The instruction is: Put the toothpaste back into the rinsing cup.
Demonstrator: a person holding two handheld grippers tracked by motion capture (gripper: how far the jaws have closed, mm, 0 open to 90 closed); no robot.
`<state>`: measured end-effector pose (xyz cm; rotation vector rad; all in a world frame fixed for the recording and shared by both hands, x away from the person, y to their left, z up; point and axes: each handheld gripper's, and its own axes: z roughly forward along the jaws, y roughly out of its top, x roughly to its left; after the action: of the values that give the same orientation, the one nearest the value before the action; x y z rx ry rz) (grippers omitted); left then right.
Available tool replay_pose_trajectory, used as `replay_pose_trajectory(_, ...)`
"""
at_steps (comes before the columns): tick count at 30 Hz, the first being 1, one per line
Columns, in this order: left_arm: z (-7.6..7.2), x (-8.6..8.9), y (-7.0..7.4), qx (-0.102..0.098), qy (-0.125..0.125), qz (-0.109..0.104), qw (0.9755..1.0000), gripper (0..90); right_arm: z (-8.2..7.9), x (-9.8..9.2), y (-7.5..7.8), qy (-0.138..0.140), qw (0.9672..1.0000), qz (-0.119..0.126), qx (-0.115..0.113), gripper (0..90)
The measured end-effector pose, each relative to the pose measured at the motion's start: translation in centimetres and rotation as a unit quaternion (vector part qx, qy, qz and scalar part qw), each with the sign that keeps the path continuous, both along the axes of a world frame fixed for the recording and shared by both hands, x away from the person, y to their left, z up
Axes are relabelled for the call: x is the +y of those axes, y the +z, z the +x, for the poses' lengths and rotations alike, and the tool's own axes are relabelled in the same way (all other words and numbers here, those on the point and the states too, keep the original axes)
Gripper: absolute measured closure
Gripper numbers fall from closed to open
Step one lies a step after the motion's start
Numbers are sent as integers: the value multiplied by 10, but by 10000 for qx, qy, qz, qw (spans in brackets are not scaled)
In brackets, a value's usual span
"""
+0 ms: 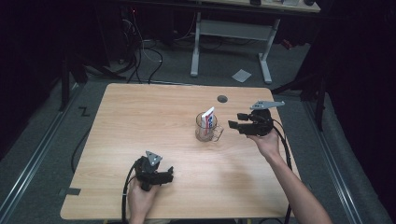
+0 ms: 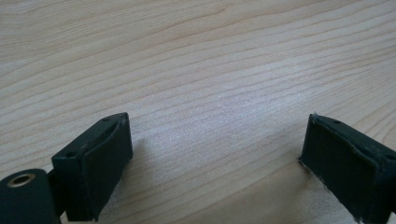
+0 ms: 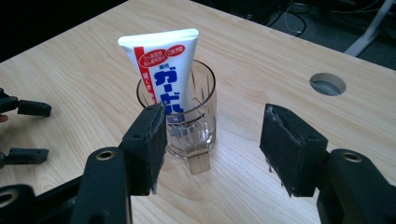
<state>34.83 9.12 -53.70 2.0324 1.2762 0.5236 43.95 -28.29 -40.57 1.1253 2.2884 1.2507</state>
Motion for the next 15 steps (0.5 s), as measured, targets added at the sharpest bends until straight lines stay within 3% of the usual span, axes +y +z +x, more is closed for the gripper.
replay_pose_trajectory(11, 0, 0, 0, 0, 0, 2, 10000, 89, -9, -13, -3, -98, 9999, 71, 30, 410)
replay_pose_trajectory(15, 0, 0, 0, 0, -1, 3, 10000, 89, -14, -19, -4, -205, 9998, -36, -41, 407)
